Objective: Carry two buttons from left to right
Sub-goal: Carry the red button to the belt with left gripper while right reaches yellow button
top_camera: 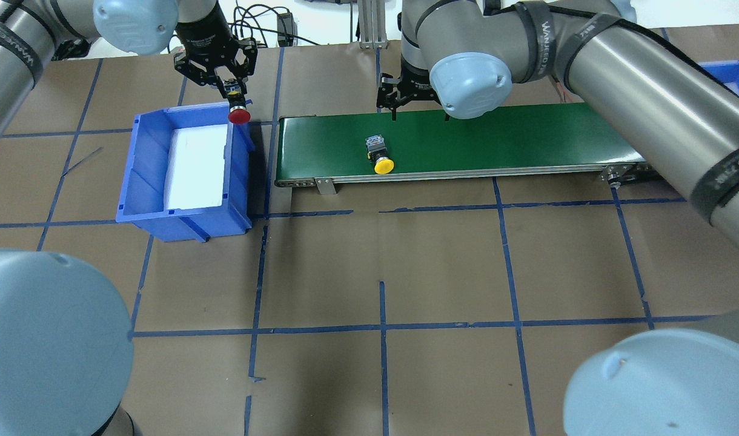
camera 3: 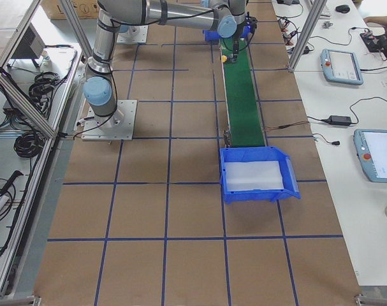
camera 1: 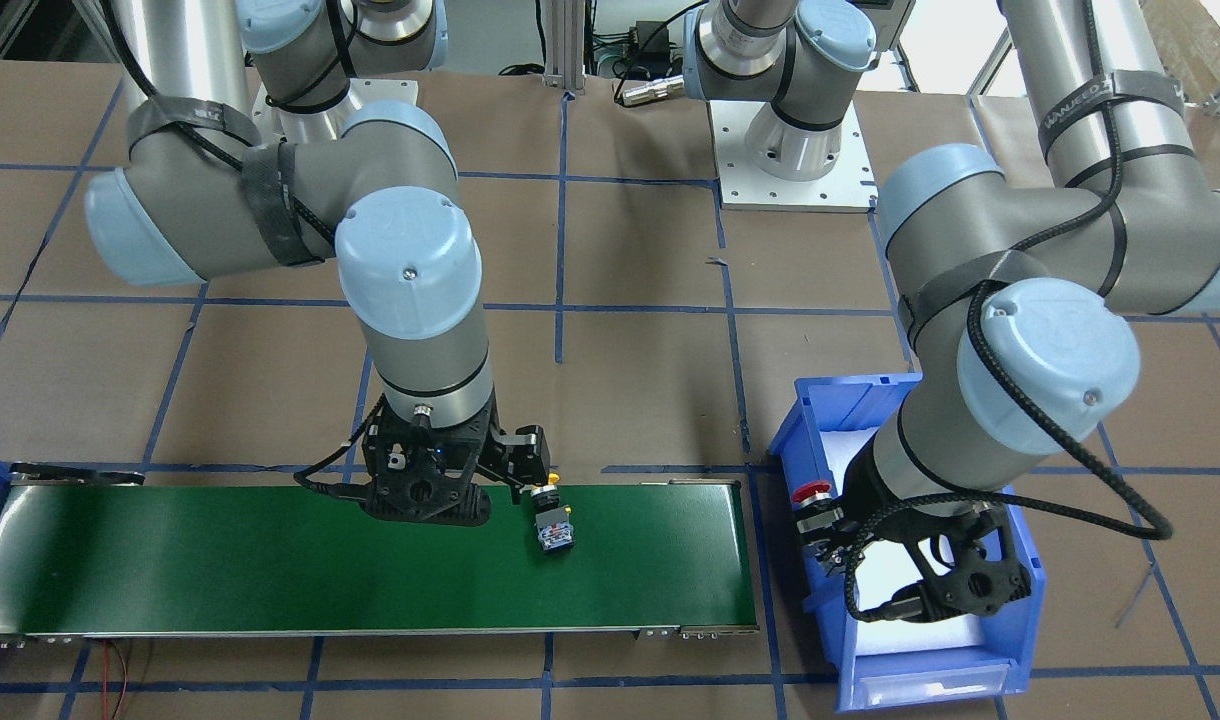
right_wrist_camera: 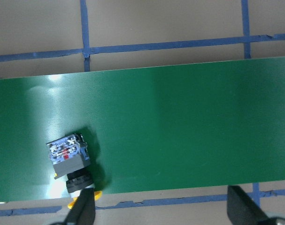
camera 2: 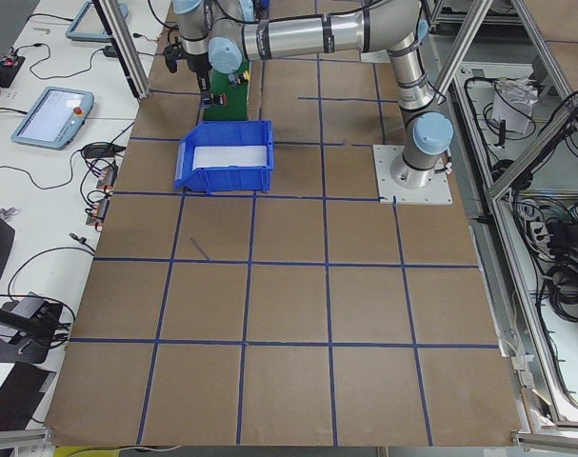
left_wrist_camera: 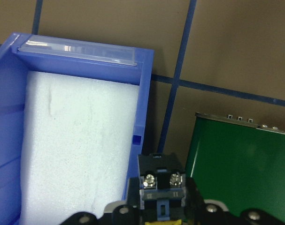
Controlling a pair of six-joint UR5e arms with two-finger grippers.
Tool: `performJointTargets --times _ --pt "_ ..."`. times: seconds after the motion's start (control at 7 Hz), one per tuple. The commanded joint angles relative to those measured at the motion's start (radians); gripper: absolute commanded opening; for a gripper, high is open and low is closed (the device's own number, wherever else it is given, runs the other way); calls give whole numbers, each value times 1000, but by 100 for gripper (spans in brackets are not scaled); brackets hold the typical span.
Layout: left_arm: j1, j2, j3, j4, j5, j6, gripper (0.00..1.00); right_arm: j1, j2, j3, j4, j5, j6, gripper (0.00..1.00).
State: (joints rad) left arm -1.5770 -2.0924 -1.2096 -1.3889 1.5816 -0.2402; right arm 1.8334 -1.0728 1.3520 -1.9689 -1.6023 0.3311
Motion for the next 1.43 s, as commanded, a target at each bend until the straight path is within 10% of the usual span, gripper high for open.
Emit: performJointTargets --times 0.0,0.71,0.86,1.0,1.29 --pt "-50 -44 1 30 0 -63 30 33 117 -101 -19 -5 19 100" --pt "-112 -121 -10 82 0 -108 29 44 160 -85 -73 -41 10 100" --pt "-115 -121 -16 82 3 -108 38 44 160 -77 -74 -39 8 100" --pt "-115 -112 -16 79 5 -117 93 40 162 -62 -100 -39 -4 100" --pt "-107 -103 -15 79 6 -154 100 26 149 1 -123 -39 -74 99"
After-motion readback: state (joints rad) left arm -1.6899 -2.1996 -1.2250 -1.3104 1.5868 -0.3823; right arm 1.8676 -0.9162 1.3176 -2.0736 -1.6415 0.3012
